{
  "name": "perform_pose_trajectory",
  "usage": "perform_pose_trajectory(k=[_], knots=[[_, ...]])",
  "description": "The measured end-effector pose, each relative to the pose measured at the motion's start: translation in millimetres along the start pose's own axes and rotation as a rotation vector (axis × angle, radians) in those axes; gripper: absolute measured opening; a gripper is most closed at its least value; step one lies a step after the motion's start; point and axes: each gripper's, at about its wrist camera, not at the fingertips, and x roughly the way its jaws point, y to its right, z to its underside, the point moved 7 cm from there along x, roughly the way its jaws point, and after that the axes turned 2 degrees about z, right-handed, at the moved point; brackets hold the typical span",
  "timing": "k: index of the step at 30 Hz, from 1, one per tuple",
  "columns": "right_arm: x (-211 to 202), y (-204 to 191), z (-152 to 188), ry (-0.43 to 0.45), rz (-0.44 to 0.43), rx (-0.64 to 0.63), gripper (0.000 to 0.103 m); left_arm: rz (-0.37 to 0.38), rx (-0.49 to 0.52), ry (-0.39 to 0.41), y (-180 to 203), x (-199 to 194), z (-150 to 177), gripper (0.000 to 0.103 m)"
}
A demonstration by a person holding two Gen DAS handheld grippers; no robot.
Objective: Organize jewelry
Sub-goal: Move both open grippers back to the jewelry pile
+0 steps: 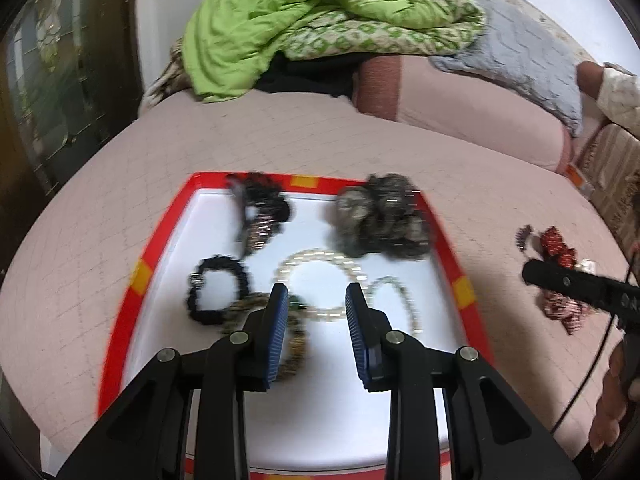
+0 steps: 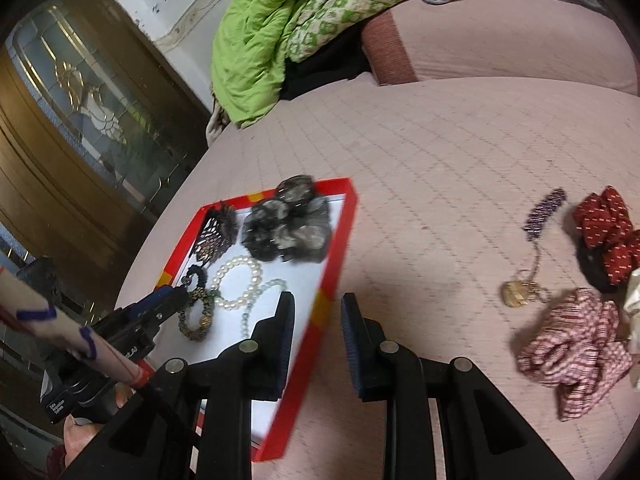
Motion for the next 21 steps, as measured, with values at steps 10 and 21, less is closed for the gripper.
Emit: perform_pose_trajectory(k=[10, 21], knots=[[-32, 96, -12, 0.054, 0.068, 0.179, 0.026, 0.101, 0.123, -0.031, 78, 5, 5, 0.029], [-34, 142, 11, -0.064, 0.124, 0.294, 0.026, 0.250, 0.201, -0.136, 169, 28, 7, 0.040]])
